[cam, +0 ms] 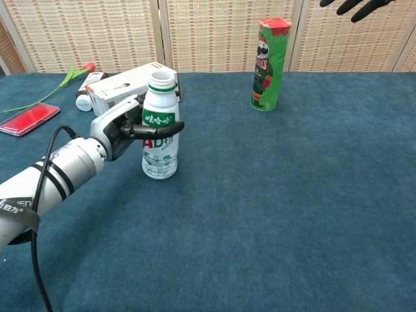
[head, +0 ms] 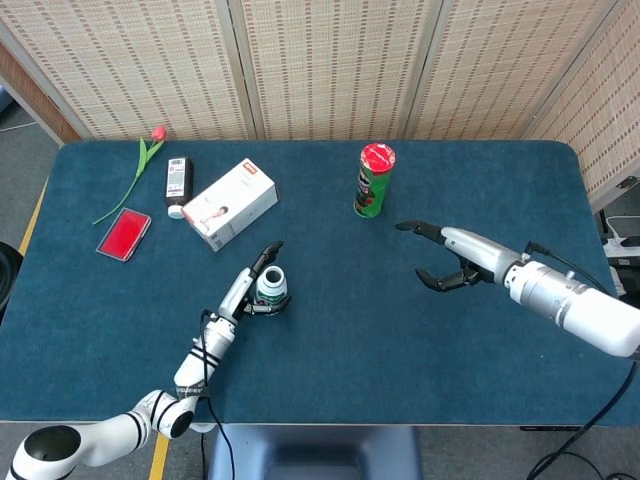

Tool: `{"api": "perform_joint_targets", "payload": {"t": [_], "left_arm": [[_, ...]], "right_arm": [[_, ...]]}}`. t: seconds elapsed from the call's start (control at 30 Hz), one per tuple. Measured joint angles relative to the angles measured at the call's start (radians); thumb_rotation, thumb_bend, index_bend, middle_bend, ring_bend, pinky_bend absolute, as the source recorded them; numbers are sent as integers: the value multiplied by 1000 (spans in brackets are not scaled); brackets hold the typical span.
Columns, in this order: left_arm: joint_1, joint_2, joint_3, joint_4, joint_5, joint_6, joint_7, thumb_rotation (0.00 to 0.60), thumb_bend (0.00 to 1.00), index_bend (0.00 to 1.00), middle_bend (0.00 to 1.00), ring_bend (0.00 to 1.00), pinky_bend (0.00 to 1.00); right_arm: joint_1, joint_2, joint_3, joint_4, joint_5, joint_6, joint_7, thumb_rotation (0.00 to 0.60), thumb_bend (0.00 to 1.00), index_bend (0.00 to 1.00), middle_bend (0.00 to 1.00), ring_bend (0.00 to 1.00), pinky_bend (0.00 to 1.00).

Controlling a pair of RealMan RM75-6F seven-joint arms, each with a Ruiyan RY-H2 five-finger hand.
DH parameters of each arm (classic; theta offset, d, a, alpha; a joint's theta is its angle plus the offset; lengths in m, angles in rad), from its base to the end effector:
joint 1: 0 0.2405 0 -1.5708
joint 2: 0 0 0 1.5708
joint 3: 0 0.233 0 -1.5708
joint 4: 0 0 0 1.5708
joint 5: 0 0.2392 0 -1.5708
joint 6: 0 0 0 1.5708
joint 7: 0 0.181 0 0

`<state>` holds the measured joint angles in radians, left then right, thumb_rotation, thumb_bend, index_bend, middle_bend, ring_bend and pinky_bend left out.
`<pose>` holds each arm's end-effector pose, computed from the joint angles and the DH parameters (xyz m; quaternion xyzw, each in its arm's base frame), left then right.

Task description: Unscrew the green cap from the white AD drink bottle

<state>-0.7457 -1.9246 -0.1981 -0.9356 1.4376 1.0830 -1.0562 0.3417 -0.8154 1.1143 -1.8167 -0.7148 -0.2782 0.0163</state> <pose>-0.1123 0.3817 -0.1118 -0.4434 -0.6547 -0.6034 0.1034 -0.0833 -0.3875 0.1593 0.6797 -0.6225 0.3261 0.2101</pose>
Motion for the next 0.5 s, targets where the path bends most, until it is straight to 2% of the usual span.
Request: {"api": "perform_joint_targets", "payload": {"t": [0.5], "left_arm": [[23, 45, 22, -30, 47, 75, 43, 600, 290, 0, 0, 0, 43]], "right_arm": [[10, 7, -16, -15, -17, 36, 19, 419, 462, 0, 0, 0, 0]]}}
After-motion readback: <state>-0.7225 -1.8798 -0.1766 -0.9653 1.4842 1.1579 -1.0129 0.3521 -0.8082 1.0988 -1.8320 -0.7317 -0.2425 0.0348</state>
